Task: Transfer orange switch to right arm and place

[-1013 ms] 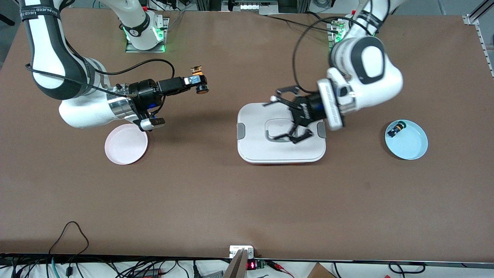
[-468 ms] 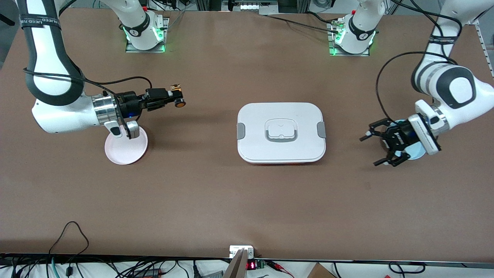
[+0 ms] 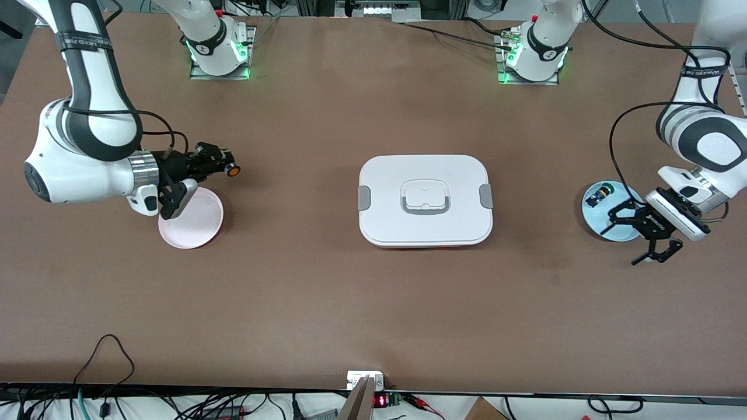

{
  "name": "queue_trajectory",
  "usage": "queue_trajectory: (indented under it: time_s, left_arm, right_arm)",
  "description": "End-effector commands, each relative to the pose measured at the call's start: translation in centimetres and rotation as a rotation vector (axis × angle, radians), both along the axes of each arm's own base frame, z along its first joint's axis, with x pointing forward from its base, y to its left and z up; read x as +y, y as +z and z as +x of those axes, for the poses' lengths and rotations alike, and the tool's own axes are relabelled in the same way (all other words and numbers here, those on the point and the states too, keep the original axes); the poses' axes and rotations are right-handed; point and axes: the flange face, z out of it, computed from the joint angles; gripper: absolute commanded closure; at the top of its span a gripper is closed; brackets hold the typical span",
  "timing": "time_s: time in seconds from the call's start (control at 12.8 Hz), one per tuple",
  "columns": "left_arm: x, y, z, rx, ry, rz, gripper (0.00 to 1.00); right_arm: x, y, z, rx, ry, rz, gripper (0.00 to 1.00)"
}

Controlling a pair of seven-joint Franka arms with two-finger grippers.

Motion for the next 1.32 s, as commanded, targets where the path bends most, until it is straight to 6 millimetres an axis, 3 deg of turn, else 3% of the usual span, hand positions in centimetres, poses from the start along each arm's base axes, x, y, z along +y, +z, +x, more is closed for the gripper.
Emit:
queue_trajectory:
  time_s: [0.0, 0.16, 0.39, 0.55, 0.7, 0.94, 1.25]
  left_arm:
    - [3.0, 1.7, 1.1, -0.039, -0.04, 0.132, 0.0]
    - [3.4, 4.8, 3.0, -0.059, -0.097, 0.236, 0.0]
    - [3.2, 9.0, 5.0, 0.02, -0.051, 0.296, 0.0]
    - [2.8, 12.0, 6.0, 0.112, -0.019, 0.315, 0.0]
    - [1.1, 15.9, 6.8, 0.216, 0.044, 0.366, 0.0]
    - [-1.5, 20.8, 6.4, 0.334, 0.134, 0.4, 0.0]
    - [-5.5, 24.7, 5.1, 0.423, 0.233, 0.476, 0.0]
  right_arm:
    - [-1.9, -0.4, 0.6, -0.106, 0.156, -0.13, 0.8]
    - [-3.5, -1.3, 1.5, -0.193, 0.292, -0.237, 0.8]
    - [-7.8, -3.0, 2.8, -0.293, 0.44, -0.282, 0.8]
    - [-9.9, -4.5, 3.5, -0.352, 0.526, -0.275, 0.8]
    - [-11.2, -6.2, 3.8, -0.388, 0.576, -0.264, 0.8]
    - [-11.2, -7.7, 3.8, -0.451, 0.636, -0.282, 0.8]
    - [-7.8, -9.0, 3.4, -0.502, 0.692, -0.267, 0.8]
